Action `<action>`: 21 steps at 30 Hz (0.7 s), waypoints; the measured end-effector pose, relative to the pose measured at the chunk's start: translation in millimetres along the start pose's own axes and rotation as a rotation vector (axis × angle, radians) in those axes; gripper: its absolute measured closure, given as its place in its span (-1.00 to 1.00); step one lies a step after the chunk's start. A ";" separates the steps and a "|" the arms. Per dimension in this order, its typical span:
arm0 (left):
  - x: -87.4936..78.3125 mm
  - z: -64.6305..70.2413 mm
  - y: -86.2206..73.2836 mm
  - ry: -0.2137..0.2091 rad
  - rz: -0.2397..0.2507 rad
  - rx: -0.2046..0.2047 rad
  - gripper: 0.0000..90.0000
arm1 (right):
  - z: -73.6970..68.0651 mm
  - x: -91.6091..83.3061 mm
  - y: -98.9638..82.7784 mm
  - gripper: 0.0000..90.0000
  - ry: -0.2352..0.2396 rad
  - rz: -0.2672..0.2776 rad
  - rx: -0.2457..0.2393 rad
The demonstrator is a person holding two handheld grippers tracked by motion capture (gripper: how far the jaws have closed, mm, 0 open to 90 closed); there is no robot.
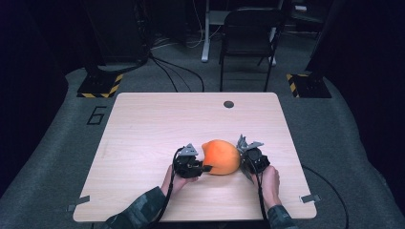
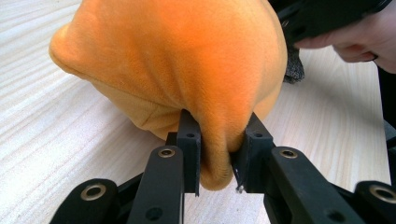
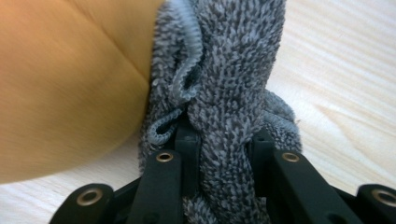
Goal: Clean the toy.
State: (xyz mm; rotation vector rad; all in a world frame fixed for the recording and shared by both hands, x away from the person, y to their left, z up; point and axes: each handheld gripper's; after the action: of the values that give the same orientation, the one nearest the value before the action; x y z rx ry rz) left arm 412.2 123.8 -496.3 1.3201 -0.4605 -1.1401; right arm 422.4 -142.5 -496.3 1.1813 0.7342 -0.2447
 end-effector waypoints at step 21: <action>1.0 -4.6 -2.2 0.000 0.000 -0.015 0.57 | -16.5 -44.2 34.2 0.64 0.097 0.212 0.030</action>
State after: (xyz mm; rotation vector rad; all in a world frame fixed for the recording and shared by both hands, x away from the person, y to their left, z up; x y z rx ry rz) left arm 415.6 125.6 -499.8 1.3069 -0.4504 -1.1417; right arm 401.3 -123.1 -445.6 1.2963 0.6850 -0.0221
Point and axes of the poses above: each handheld gripper's, and its own axes: x roughly forward along the jaws, y roughly out of its top, z roughly to its right, and after that the axes turned 14 degrees about z, right-handed
